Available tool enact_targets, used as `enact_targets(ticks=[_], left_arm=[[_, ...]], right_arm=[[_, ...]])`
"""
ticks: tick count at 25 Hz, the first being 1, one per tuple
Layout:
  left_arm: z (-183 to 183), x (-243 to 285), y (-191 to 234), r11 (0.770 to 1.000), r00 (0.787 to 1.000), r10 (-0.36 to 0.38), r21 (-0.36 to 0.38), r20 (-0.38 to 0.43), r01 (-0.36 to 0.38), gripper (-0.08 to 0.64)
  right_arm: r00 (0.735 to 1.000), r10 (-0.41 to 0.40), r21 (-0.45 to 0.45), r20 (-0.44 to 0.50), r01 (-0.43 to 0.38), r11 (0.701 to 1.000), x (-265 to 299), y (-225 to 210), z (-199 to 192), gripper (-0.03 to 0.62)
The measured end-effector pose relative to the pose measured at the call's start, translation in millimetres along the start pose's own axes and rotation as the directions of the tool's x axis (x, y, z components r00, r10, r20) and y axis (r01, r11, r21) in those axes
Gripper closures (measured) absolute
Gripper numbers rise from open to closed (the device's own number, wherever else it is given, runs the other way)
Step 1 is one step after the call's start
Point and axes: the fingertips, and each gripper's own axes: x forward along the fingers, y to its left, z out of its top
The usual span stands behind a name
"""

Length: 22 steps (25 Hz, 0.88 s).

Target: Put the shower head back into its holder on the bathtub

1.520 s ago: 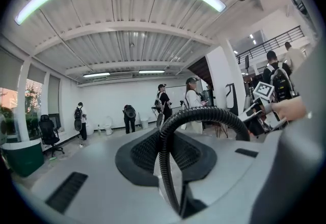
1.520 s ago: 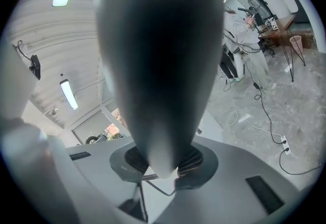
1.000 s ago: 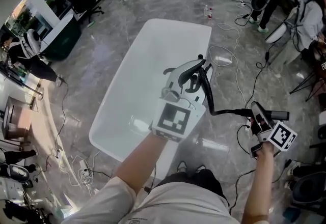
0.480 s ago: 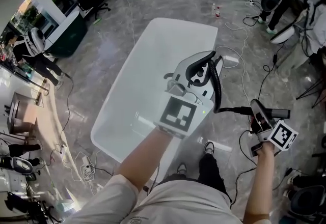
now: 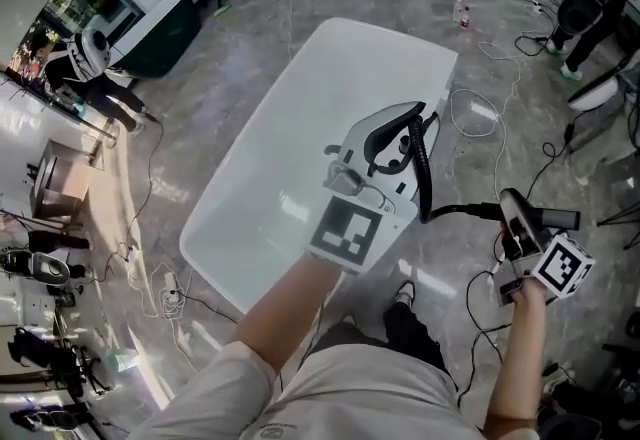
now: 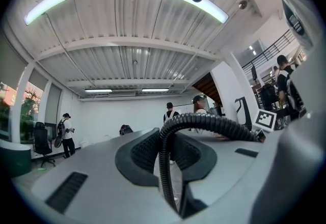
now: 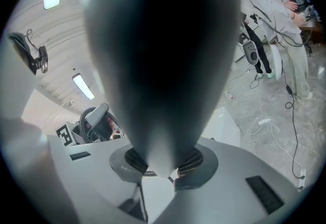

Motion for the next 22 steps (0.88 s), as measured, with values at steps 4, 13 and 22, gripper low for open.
enact_targets(ticks=[4, 13, 22], left_arm=[[-22, 4, 13, 0.998, 0.996, 0.067, -0.002, -0.057, -0.067, 0.506], [-30, 13, 36, 0.995, 0.997, 0.077, 0.061, -0.02, -0.075, 0.506], [-59, 41, 26, 1.0, 1.0, 0.012, 0.025, 0.008, -0.012, 0.506]], right_arm=[[0.999, 0.027, -0.035, -0.032, -0.028, 0.999, 17, -17, 12, 0.479], [0.999, 0.034, -0.02, 0.002, -0.034, 0.999, 37, -11, 18, 0.479], [0.997, -0.061, -0.061, 0.046, 0.064, 0.996, 18, -23, 21, 0.48]])
